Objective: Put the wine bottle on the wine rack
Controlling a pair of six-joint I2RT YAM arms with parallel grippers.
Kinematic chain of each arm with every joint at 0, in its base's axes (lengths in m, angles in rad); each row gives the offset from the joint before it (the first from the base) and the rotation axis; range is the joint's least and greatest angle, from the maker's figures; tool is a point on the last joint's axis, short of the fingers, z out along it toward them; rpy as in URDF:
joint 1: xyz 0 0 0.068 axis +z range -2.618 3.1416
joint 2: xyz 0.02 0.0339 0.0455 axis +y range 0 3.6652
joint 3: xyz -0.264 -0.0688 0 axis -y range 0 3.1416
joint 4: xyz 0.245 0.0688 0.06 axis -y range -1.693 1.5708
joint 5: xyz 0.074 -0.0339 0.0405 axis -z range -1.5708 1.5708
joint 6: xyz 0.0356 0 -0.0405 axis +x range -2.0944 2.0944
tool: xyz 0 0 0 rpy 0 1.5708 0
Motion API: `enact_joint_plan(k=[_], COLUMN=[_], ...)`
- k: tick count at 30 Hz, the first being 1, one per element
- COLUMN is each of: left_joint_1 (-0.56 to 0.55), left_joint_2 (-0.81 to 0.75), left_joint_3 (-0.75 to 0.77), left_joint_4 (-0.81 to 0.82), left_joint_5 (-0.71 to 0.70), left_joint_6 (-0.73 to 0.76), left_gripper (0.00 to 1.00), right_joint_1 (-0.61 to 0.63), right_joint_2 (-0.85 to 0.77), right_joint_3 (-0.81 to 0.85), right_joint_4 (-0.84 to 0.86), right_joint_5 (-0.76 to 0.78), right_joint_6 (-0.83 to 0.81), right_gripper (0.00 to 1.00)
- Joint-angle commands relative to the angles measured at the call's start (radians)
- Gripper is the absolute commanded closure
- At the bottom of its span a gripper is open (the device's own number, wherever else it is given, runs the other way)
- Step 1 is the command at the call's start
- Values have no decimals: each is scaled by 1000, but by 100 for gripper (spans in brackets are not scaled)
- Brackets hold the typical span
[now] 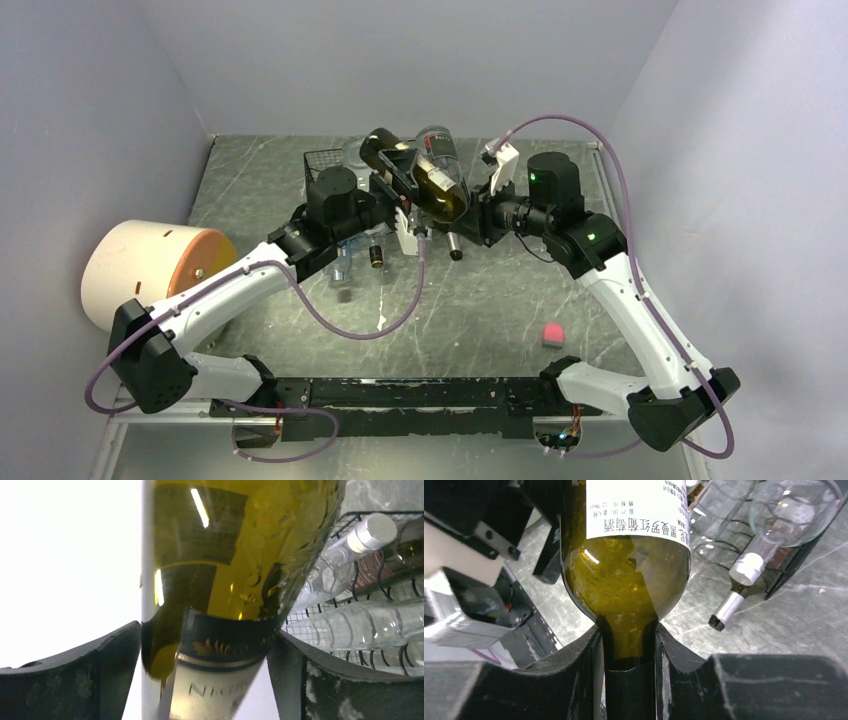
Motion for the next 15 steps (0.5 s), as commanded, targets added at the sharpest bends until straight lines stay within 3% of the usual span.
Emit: enact_joint_plan(k=[1, 6, 12, 15], left_joint_1=[-12, -12, -7, 0], left_joint_2=[-71, -53, -94, -106], left_joint_3=[41, 93, 34, 29], left_joint_4=[148, -13, 58, 141], left_joint_5=[6, -120, -153, -227], left_joint_6=[-183, -227, -338, -555], left_gripper=[4, 0, 1, 0], right_joint_1=[-9, -9, -9, -9], right_joint_2=[-52, -66, -56, -50], right_joint_3=[15, 23, 17, 3], right_joint_4=[190, 222, 270, 312], right_joint_5=[105, 239, 306, 298], right_joint_6=[50, 95, 129, 154], right_gripper=[100, 100, 100, 100])
